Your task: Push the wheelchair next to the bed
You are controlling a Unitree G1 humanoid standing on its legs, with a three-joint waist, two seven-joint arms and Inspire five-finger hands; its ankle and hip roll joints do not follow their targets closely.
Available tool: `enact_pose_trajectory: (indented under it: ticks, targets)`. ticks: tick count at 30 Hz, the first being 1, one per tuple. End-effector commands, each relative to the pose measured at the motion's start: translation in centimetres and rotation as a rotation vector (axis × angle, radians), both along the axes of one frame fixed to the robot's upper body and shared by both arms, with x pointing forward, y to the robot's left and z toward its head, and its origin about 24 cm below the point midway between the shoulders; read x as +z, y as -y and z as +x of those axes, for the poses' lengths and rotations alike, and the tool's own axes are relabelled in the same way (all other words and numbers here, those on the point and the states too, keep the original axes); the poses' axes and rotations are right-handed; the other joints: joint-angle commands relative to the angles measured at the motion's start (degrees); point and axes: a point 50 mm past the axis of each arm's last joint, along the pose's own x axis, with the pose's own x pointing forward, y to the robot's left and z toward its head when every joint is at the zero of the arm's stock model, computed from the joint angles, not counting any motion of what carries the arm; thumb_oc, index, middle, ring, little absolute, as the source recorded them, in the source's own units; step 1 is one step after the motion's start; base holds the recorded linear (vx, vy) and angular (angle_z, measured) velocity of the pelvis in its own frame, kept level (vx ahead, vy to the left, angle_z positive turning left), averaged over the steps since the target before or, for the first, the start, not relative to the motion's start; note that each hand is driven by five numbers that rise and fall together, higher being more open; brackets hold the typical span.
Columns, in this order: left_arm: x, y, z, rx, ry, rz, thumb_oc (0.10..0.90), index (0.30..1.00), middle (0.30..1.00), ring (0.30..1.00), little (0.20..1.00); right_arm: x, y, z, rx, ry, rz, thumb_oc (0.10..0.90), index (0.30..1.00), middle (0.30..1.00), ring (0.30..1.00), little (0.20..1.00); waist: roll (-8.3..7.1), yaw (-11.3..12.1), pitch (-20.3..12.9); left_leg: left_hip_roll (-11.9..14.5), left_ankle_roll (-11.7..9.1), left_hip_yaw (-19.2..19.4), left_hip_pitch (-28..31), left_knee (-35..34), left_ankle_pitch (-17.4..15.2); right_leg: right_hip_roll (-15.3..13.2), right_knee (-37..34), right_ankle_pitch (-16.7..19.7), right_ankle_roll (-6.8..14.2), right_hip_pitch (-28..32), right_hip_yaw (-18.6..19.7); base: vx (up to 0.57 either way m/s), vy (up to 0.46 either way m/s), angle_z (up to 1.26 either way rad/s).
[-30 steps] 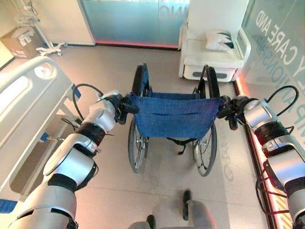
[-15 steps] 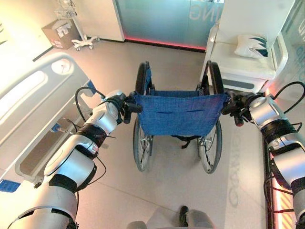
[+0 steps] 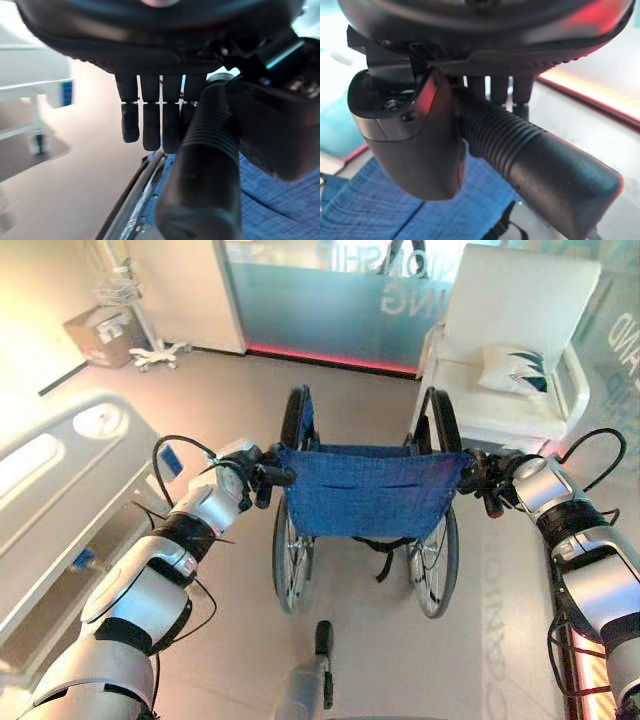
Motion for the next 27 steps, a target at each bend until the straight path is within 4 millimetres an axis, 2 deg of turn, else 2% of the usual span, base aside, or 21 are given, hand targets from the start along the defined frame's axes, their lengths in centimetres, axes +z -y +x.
enact_pose_trajectory:
  ticks: [1,5,7,10,12,13,15,16,17,19,20,22,24,26,27]
  targets:
    - [0.3,-3.3,-0.7,-0.002,0.040,0.066,0.400,0.300,0.300,0.300,0.300,-2.4,0.1,-1.1,0.173,-0.048,-0.091,0.400,0.300,0.300,0.300,0.300,0.26,1.3,2.4,-0.9,2.2,0.4,0.9,0.6,2.6,1.3,7.8,4.9,0.3,-4.7,-6.5,0.41,0.176,-0.28]
    - [0.1,-4.1,-1.1,0.021,0.017,0.103,0.400,0.300,0.300,0.300,0.300,-3.5,-0.6,-1.3,0.194,-0.034,-0.090,0.400,0.300,0.300,0.300,0.300,-0.80,3.3,1.2,-2.8,4.0,0.8,3.2,-0.8,1.7,-2.5,14.7,10.7,3.7,-4.0,-8.9,0.39,0.202,-0.34]
    - [0.2,-4.2,-1.2,0.022,0.020,0.118,0.400,0.300,0.300,0.300,0.300,-3.5,-0.5,-1.3,0.195,-0.021,-0.094,0.400,0.300,0.300,0.300,0.300,-1.11,3.8,0.7,-3.8,5.0,1.0,3.7,-1.2,1.1,-2.6,18.0,13.1,4.1,-3.9,-9.0,0.32,0.163,-0.22]
    - [-0.4,-3.9,-1.2,0.021,-0.004,0.136,0.400,0.300,0.300,0.300,0.300,-3.9,-0.4,-1.4,0.201,-0.014,-0.102,0.400,0.300,0.300,0.300,0.300,-1.57,3.2,-0.1,-5.8,5.9,-0.3,6.2,-1.4,-0.4,-3.1,22.7,17.9,4.4,-8.3,-8.5,0.37,0.114,-0.05]
    - [-1.1,-3.6,-1.4,0.023,-0.028,0.143,0.400,0.300,0.300,0.300,0.300,-3.6,-0.6,-1.1,0.213,-0.003,-0.118,0.400,0.300,0.300,0.300,0.300,-0.67,2.3,0.2,-5.3,5.5,-0.7,8.2,-1.1,-1.0,-3.7,18.2,17.6,3.4,-13.0,-9.6,0.43,0.016,-0.18]
    - [-1.2,-3.6,-1.4,0.023,-0.029,0.144,0.400,0.300,0.300,0.300,0.300,-3.5,-0.7,-1.1,0.216,-0.002,-0.121,0.400,0.300,0.300,0.300,0.300,-0.64,2.1,0.4,-5.3,5.4,-0.9,8.7,-1.0,-1.3,-3.9,18.0,17.4,3.3,-13.3,-9.8,0.39,-0.074,-0.35]
    - [-1.4,-3.8,-1.5,0.034,-0.041,0.143,0.400,0.300,0.300,0.300,0.300,-2.5,-1.2,-0.6,0.247,0.028,-0.144,0.400,0.300,0.300,0.300,0.300,0.12,0.3,2.3,-5.4,5.2,-2.4,13.5,-1.7,-3.8,-6.6,14.3,21.8,3.4,-21.4,-10.7,0.42,-0.157,-0.30]
    - [-1.1,-3.6,-1.4,0.013,-0.044,0.142,0.400,0.300,0.300,0.300,0.300,-1.6,-1.2,-0.3,0.251,0.045,-0.160,0.400,0.300,0.300,0.300,0.300,-0.80,-1.0,3.7,-6.9,5.7,-3.9,16.2,-1.4,-6.6,-8.7,9.1,26.7,4.5,-26.7,-9.7,0.42,-0.179,-0.13]
    - [-1.1,-3.6,-1.4,0.011,-0.047,0.141,0.400,0.300,0.300,0.300,0.300,-1.4,-1.3,-0.3,0.253,0.047,-0.162,0.400,0.300,0.300,0.300,0.300,-0.59,-1.4,4.1,-6.9,5.8,-4.5,16.6,-1.0,-7.4,-8.7,8.2,27.0,4.8,-26.7,-9.8,0.49,-0.223,0.26]
    - [-0.6,-3.0,-1.1,-0.051,-0.067,0.144,0.400,0.300,0.300,0.300,0.300,-0.2,-0.6,-0.2,0.240,0.053,-0.183,0.400,0.300,0.300,0.300,0.300,-1.15,-3.2,4.4,-7.5,5.8,-8.0,18.5,0.1,-10.2,-9.7,-3.6,28.8,6.1,-28.8,-6.9,0.52,-0.253,0.79]
    - [-0.6,-2.8,-1.1,-0.062,-0.071,0.145,0.400,0.300,0.300,0.300,0.300,0.1,-0.4,-0.1,0.237,0.054,-0.185,0.400,0.300,0.300,0.300,0.300,-0.99,-3.4,4.4,-7.3,5.8,-8.8,18.7,0.6,-10.8,-9.6,-4.9,28.9,6.3,-28.7,-6.3,0.49,-0.253,1.38]
    - [-0.7,-2.2,-1.0,-0.100,-0.098,0.135,0.400,0.300,0.300,0.300,0.300,1.1,-0.3,0.0,0.240,0.054,-0.205,0.400,0.300,0.300,0.300,0.300,-1.14,-3.7,4.0,-7.2,5.7,-10.6,18.4,2.5,-12.6,-10.0,-4.3,28.7,6.3,-28.7,-3.7,0.39,-0.226,1.28]
    - [-1.4,-1.6,-1.2,-0.144,-0.142,0.129,0.400,0.300,0.300,0.300,0.300,1.6,-0.1,0.1,0.246,0.050,-0.212,0.400,0.300,0.300,0.300,0.300,-1.94,-3.4,3.0,-6.6,5.1,-11.7,18.7,4.3,-14.8,-10.3,-1.0,28.1,6.7,-28.3,-2.7,0.54,-0.408,0.84]
    - [-2.1,-1.5,-1.5,-0.157,-0.181,0.129,0.400,0.300,0.300,0.300,0.300,2.0,-0.1,0.1,0.270,0.047,-0.206,0.400,0.300,0.300,0.300,0.300,-2.14,-3.0,2.2,-5.4,4.1,-12.2,19.7,4.4,-15.3,-9.9,1.2,27.6,6.8,-27.5,-3.4,0.49,-0.414,0.61]
    - [-2.9,-1.7,-2.0,-0.154,-0.224,0.130,0.400,0.300,0.300,0.300,0.300,2.4,-0.4,0.2,0.301,0.050,-0.224,0.400,0.300,0.300,0.300,0.300,-2.22,-2.4,2.0,-3.3,3.0,-11.7,20.8,4.5,-15.0,-9.7,4.3,25.9,6.8,-27.3,-5.2,0.32,-0.267,0.50]
